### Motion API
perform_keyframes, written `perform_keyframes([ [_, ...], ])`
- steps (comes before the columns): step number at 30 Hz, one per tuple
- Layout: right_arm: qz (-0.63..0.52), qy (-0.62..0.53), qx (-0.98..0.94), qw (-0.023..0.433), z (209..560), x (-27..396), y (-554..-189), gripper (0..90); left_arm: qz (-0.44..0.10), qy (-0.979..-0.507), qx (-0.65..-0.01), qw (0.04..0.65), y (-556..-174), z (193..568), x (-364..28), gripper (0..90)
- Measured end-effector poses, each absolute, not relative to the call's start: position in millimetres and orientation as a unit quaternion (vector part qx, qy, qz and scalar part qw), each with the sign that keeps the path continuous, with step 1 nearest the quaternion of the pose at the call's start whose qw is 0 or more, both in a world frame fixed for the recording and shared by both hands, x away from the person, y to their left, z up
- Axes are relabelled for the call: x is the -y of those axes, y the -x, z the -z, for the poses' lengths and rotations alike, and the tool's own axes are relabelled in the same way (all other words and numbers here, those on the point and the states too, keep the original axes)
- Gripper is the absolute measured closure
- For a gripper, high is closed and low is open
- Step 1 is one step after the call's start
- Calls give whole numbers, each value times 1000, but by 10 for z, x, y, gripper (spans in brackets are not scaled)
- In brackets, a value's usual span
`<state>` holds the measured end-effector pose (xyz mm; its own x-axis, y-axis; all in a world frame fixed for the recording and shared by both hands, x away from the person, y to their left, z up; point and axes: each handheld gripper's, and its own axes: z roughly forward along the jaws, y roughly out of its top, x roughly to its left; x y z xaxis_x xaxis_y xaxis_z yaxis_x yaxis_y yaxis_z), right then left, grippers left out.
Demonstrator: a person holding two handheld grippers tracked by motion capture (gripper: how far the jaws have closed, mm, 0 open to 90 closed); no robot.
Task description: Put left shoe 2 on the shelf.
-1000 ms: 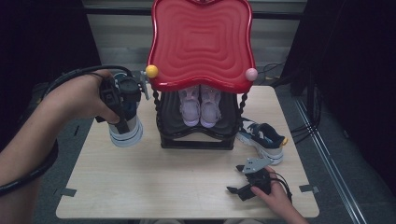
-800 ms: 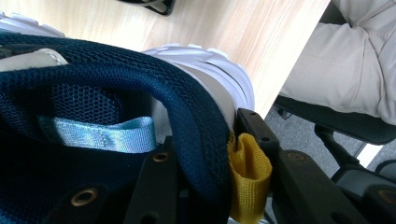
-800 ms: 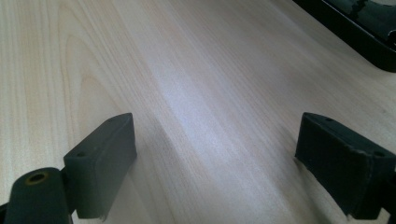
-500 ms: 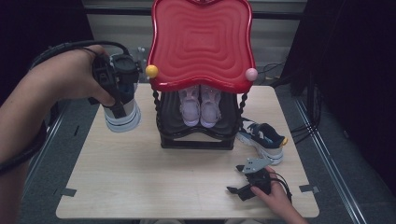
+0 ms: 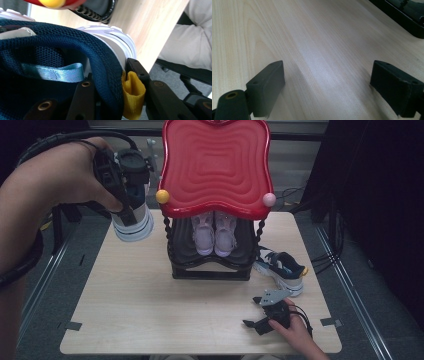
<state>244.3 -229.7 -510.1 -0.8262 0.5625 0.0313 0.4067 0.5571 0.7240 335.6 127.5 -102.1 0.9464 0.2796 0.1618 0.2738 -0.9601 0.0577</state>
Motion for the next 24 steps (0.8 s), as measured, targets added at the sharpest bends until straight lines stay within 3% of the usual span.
perform_keyframes([
  [24,-381,-277,-876,102,5101,2296,-2443,112,-144,-984,-101,38,-3384,712,-758,698],
])
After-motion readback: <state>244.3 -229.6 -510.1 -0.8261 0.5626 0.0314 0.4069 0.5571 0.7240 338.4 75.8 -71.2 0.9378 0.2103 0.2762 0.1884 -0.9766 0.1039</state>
